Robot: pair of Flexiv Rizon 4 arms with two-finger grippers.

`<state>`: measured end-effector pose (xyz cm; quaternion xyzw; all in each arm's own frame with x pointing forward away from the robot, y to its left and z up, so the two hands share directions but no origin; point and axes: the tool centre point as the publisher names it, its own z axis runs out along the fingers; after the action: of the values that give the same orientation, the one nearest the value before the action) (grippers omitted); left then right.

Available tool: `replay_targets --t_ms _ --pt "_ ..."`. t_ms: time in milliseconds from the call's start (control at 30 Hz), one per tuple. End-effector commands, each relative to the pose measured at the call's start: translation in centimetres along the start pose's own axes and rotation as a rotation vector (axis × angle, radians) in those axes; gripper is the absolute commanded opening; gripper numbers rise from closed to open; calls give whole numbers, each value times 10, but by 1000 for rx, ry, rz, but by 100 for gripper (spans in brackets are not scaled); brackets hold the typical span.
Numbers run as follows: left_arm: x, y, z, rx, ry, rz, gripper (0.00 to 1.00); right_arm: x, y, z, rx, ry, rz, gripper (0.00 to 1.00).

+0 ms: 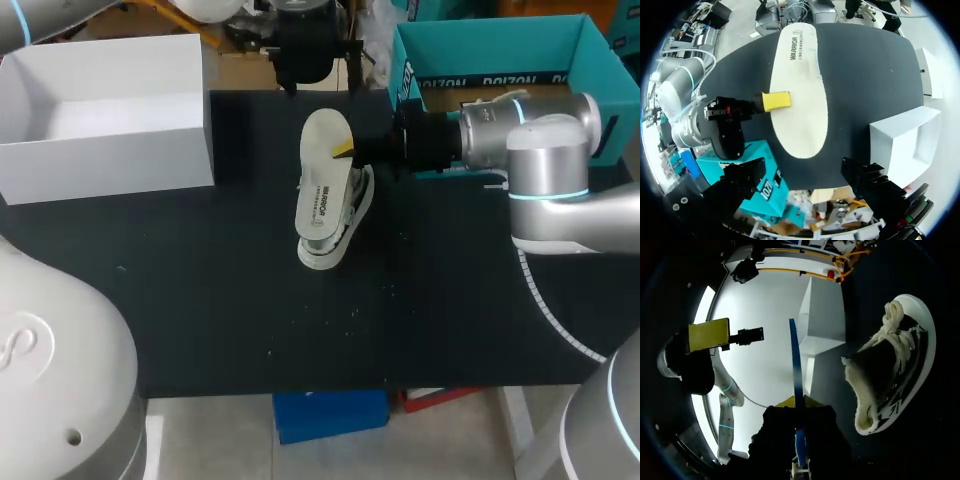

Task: Take the shoe out of the shoebox, open the shoe tongue, remove and reinsert the insole, then place the shoe into the shoebox

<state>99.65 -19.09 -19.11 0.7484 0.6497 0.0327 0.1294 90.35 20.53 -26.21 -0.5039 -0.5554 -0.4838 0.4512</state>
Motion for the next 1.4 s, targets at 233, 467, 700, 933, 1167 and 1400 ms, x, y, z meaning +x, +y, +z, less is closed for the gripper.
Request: replay_targets --t_ms 233,467,700,933,1167,1400 --pt "-13 20 3 31 -32 0 100 0 0 1 0 0 0 0" --pt "-21 -12 -3 31 -31 6 100 0 0 1 0 0 0 0" --pt "-23 -59 -10 49 -32 -3 100 0 0 1 0 0 0 0" --pt "-23 -107 -16 64 -35 -12 100 0 0 1 0 0 0 0" --pt "-23 -152 -9 79 -61 -15 100 0 0 1 0 0 0 0" --pt "-28 -183 -6 71 -131 31 100 0 0 1 0 0 0 0"
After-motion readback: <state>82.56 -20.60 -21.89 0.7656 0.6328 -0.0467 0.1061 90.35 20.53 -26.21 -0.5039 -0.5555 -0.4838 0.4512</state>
